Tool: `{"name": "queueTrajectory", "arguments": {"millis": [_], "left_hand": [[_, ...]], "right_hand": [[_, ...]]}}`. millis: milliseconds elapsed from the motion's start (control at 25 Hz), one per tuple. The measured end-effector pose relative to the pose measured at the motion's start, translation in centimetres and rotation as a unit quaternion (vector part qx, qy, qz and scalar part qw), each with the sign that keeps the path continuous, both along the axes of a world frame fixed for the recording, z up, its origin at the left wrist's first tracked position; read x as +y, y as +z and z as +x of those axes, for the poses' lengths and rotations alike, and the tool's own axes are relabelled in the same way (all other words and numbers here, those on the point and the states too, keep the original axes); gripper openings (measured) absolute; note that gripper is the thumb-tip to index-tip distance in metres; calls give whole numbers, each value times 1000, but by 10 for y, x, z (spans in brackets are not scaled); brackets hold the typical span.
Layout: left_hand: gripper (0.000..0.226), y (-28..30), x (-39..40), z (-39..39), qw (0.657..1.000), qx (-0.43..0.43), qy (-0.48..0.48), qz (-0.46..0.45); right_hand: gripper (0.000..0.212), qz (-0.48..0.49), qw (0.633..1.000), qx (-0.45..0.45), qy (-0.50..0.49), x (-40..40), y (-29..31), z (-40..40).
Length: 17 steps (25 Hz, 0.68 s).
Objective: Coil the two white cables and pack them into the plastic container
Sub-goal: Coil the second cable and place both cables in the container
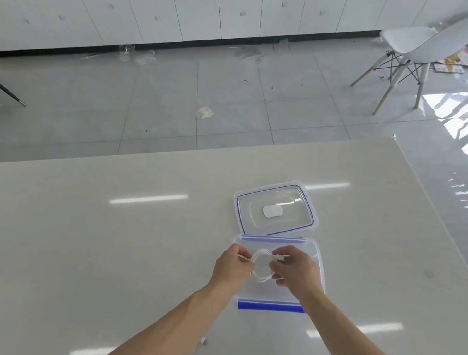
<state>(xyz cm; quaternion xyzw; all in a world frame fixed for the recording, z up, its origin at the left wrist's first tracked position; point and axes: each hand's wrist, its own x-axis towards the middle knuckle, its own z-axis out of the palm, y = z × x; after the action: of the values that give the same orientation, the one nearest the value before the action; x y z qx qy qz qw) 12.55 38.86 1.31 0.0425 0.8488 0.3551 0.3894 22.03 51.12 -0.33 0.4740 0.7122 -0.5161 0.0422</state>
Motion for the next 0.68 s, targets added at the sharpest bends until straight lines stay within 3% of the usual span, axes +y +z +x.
{"name": "queueTrajectory", "arguments": {"millis": [400,680], "left_hand": [[36,-15,24,10,985,-140,99,-19],[52,-13,33,21,992,-90,75,-42]], "right_hand": [[10,-1,998,-50,41,5,-32,-11],[19,41,994,-45,91,-1,-42,-16]]}}
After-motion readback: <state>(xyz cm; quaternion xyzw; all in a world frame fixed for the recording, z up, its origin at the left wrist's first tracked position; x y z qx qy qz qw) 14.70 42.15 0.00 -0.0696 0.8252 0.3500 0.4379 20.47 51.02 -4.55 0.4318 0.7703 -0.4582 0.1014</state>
